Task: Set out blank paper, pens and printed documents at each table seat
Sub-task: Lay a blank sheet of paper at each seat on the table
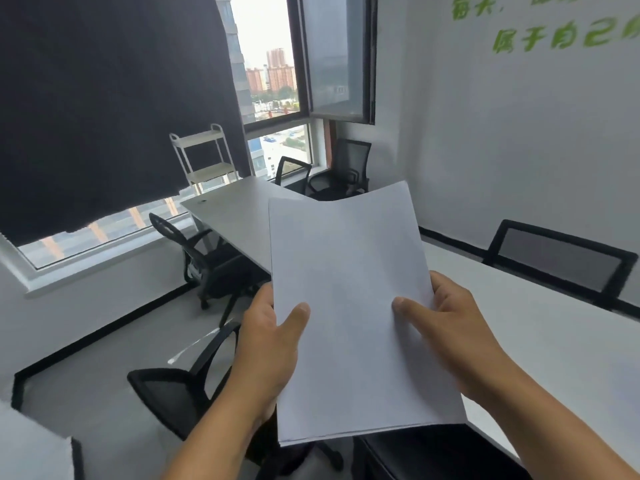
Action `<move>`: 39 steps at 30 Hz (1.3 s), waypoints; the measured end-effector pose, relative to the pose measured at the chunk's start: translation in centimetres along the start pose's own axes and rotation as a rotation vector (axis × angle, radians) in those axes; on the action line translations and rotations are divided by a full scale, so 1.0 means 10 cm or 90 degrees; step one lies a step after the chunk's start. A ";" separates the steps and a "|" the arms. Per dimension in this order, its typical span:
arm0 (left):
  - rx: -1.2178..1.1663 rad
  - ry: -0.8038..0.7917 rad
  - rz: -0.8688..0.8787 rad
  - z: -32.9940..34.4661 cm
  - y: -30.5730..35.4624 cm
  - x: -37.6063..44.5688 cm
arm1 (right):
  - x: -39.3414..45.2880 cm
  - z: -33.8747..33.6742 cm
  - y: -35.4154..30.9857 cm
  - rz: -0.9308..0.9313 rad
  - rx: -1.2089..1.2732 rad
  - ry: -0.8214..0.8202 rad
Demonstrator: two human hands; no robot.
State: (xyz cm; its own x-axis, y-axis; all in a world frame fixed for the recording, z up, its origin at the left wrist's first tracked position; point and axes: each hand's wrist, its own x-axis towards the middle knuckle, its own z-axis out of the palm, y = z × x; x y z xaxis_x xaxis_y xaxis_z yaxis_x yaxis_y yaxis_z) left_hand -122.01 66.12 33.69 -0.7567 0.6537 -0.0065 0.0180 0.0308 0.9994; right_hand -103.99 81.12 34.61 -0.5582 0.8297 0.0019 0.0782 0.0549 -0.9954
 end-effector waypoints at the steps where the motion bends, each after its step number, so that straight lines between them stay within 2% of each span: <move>1: 0.006 -0.017 -0.009 0.04 -0.04 0.19 | 0.15 0.02 0.08 0.012 0.003 0.014; 11: -0.035 -0.182 -0.188 0.40 -0.45 1.54 | 1.16 0.04 0.60 0.128 0.017 0.111; 18: 0.083 -0.257 -0.176 0.91 -0.91 2.16 | 1.55 -0.06 1.09 0.212 -0.003 0.207; 26: 0.124 -0.363 -0.247 1.38 -1.84 2.72 | 1.83 -0.11 1.93 0.313 -0.038 0.299; 30: 0.143 -0.403 -0.281 1.53 -2.22 2.88 | 1.88 -0.11 2.27 0.350 -0.075 0.326; 34: 0.159 -0.435 -0.308 1.71 -2.56 2.98 | 1.92 -0.17 2.59 0.404 -0.097 0.403; 39: 0.168 -0.456 -0.308 1.92 -2.84 3.01 | 1.89 -0.26 2.88 0.401 -0.118 0.477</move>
State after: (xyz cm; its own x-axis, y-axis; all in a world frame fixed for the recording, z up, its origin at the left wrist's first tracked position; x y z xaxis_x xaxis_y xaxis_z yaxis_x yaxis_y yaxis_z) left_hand -132.81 99.45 4.48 -0.1332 0.8356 -0.5329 0.0193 0.5398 0.8416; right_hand -110.16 99.83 6.18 0.2911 0.8698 -0.3983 0.3444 -0.4837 -0.8047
